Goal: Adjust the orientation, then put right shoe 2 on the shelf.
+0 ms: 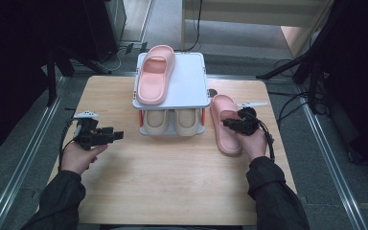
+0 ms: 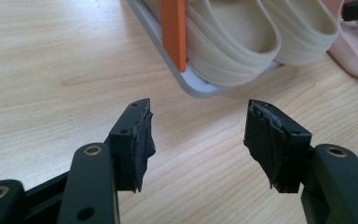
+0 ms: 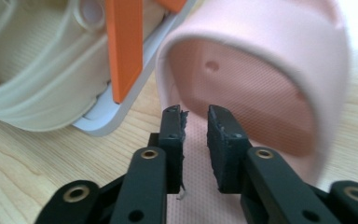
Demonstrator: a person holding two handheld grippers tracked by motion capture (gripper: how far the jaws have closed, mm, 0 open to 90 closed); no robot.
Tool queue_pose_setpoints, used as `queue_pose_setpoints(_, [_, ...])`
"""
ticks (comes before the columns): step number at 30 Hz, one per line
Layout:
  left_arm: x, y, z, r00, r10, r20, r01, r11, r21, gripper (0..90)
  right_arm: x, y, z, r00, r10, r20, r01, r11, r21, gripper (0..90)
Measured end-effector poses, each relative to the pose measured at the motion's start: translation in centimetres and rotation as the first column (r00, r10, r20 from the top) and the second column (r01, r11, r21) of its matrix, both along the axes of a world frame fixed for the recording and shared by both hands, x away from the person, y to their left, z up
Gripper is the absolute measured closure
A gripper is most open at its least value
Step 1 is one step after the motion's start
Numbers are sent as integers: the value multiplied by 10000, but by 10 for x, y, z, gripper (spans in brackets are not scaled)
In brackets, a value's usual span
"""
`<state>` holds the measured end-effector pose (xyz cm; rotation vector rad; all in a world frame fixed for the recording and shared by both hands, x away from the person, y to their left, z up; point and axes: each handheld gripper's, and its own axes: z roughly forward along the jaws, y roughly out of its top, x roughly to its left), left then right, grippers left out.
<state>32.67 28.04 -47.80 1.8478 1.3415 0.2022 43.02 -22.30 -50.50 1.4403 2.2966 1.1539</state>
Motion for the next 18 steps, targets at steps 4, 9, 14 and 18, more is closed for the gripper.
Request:
queue_pose_setpoints(4, [9, -4, 0, 9999, -113, -41, 113, 9999, -28, 416, -10, -10, 7, 9992, -141, 371, 129, 9994, 330, 730])
queue_pose_setpoints(9, [17, -11, -1, 9993, -331, -177, 331, 9994, 18, 416, -21, -26, 13, 9960, -555, 705, 520, 9974, 503, 697])
queue_pose_setpoints(14, [21, -15, -2, 9989, -424, -205, 424, 9991, 5, 416, -24, -38, 13, 9928, -899, 791, 867, 9953, 428, 635])
queue_pose_setpoints(18, [21, -14, -3, 9987, -434, -278, 436, 9990, 73, 415, -20, -42, 6, 9919, -1081, 664, 1055, 9936, 413, 586])
